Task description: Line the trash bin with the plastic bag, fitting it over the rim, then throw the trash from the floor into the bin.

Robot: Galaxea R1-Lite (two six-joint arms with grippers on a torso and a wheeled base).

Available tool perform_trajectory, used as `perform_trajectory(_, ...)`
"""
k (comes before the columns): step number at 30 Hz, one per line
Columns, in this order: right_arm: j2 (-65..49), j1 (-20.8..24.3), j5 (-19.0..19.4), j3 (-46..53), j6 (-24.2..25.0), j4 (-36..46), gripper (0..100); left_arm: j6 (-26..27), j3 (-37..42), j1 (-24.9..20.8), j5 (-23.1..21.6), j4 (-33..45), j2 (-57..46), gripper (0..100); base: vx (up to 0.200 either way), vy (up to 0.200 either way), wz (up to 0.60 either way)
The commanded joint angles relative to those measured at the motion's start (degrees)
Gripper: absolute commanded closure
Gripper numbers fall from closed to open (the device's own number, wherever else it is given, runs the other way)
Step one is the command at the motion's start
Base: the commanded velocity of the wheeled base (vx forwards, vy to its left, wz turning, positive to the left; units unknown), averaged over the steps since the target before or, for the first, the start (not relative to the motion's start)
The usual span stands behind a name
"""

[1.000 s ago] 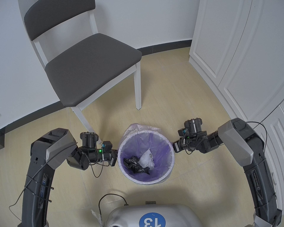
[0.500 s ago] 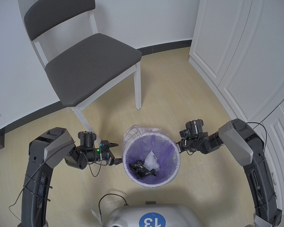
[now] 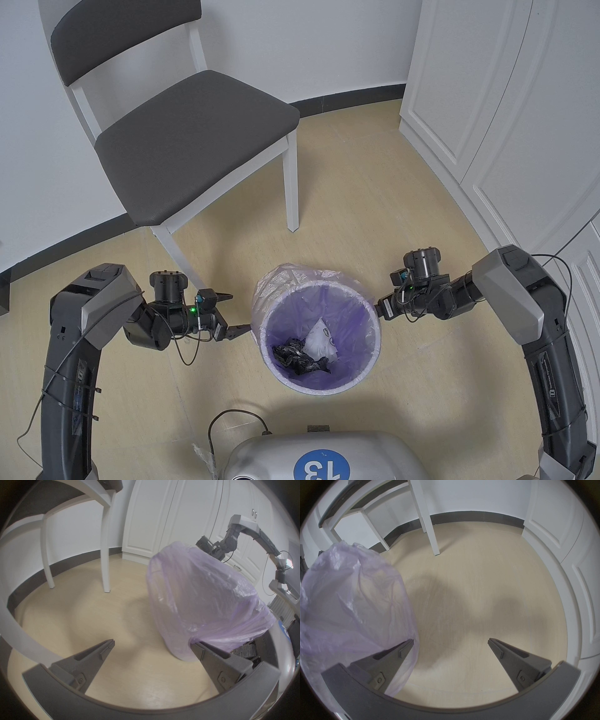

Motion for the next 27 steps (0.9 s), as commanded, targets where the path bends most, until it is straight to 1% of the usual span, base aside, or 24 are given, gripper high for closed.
perform_trajectory(1,-5.80,-2.48,-0.05,4.29,-1.17,-0.32,0,1.74,2.54,1.12,2.30,-0.69,-4.02,0,0.000,0.000,0.00)
perform_trajectory(4,-8.17,-3.18,-0.05,6.93,-1.17,-0.49,0,2.18,4.91,1.12,4.06,-2.18,-5.87,0,0.000,0.000,0.00)
perform_trajectory(5,-9.58,-3.53,-0.05,8.68,-1.26,-0.49,0,2.18,7.11,1.03,4.67,-3.94,-6.92,0,0.000,0.000,0.00)
perform_trajectory(9,-11.69,-4.06,-0.22,11.85,-1.26,-0.93,0,2.35,10.88,0.85,4.76,-7.28,-7.98,0,0.000,0.000,0.00)
perform_trajectory(14,-13.44,-4.15,-0.93,18.00,-1.26,-6.56,0,3.14,15.19,0.77,4.67,-10.27,-7.98,0,0.000,0.000,0.00)
perform_trajectory(17,-13.44,-3.79,-0.93,19.41,-1.26,-8.84,0,3.14,16.51,0.68,4.76,-11.94,-7.98,0,0.000,0.000,0.00)
perform_trajectory(18,-13.79,-3.44,-0.93,20.20,-1.09,-10.34,0,2.88,18.18,0.59,4.67,-13.79,-8.51,0,0.000,0.000,0.00)
perform_trajectory(22,-14.59,-1.69,-0.84,20.64,-0.03,-11.04,0,2.79,21.61,0.59,4.59,-15.37,-10.61,0,0.000,0.000,0.00)
perform_trajectory(25,-13.62,0.25,-0.93,20.29,1.64,-11.22,0,2.79,23.89,0.33,4.59,-16.42,-11.41,0,0.000,0.000,0.00)
perform_trajectory(27,-11.07,2.09,-1.45,19.23,3.31,-11.57,0,2.71,26.09,0.33,4.67,-19.06,-11.58,0,0.000,0.000,0.00)
